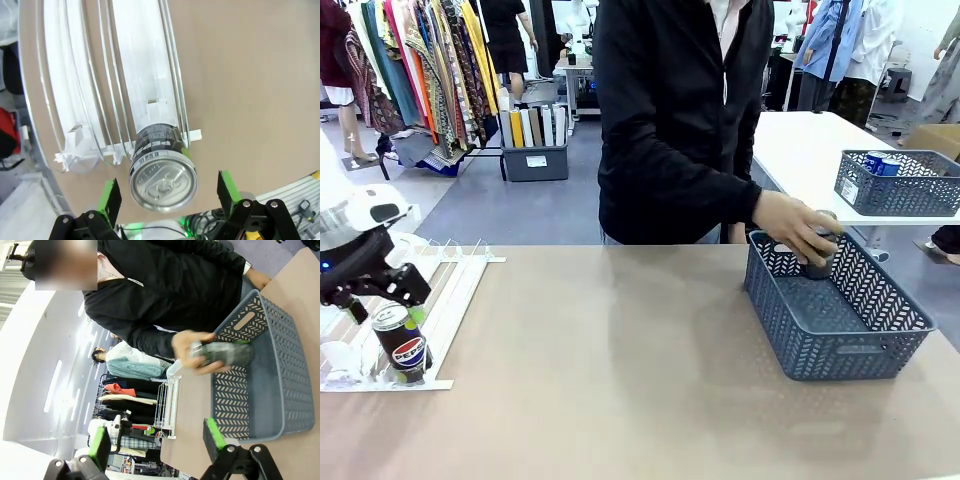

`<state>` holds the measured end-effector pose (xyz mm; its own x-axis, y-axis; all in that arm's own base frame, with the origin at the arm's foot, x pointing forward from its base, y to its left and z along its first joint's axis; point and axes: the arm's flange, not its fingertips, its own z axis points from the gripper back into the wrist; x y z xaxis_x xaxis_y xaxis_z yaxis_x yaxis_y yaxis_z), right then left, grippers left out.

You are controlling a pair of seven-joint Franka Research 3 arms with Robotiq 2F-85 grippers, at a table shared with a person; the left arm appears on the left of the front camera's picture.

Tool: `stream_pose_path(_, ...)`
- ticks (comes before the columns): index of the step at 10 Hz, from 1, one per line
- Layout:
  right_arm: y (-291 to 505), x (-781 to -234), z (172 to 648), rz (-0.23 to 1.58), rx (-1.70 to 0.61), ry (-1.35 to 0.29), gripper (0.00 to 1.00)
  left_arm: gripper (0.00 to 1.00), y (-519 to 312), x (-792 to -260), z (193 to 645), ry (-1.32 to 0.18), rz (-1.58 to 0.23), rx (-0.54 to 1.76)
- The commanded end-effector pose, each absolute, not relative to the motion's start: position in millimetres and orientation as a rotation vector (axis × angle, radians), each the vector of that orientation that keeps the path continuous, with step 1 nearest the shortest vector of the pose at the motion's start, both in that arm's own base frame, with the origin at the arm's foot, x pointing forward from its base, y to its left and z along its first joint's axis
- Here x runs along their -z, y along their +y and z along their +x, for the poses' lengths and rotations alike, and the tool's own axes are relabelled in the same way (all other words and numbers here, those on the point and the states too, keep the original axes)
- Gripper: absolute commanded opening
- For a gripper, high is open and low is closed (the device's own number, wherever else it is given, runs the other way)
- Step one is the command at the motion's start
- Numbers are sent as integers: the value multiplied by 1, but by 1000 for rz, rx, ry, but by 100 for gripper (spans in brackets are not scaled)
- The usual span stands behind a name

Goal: Retrieve and store the cans from the dispenser.
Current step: Pick up one can from the Automatic Can Dispenser and place it in the middle of the table.

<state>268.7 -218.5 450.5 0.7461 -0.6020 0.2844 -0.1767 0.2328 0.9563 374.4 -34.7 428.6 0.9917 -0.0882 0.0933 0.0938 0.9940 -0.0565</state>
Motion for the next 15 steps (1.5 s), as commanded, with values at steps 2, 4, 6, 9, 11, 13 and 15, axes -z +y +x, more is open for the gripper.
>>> stream_pose_path(2, -217, -453, 270, 1341, 325, -736, 100, 100, -39, -413, 383, -66, -61, 46)
stream_pose_path(4, -217, -453, 270, 1341, 325, -736, 100, 100, -38, -408, 387, -65, -62, 42)
stream_pose_path(6, -217, -453, 270, 1341, 325, -736, 100, 100, -39, -406, 389, -68, -61, 36)
stream_pose_path(9, -217, -453, 270, 1341, 325, -736, 100, 28, -39, -405, 389, -62, -42, 25)
stream_pose_path(11, -217, -453, 270, 1341, 325, -736, 100, 0, -38, -405, 390, -63, -42, 24)
stream_pose_path(13, -217, -453, 270, 1341, 325, -736, 100, 0, -39, -404, 390, -58, -31, 23)
stream_pose_path(15, -217, -453, 270, 1341, 325, -736, 100, 0, -38, -408, 388, -68, -29, 23)
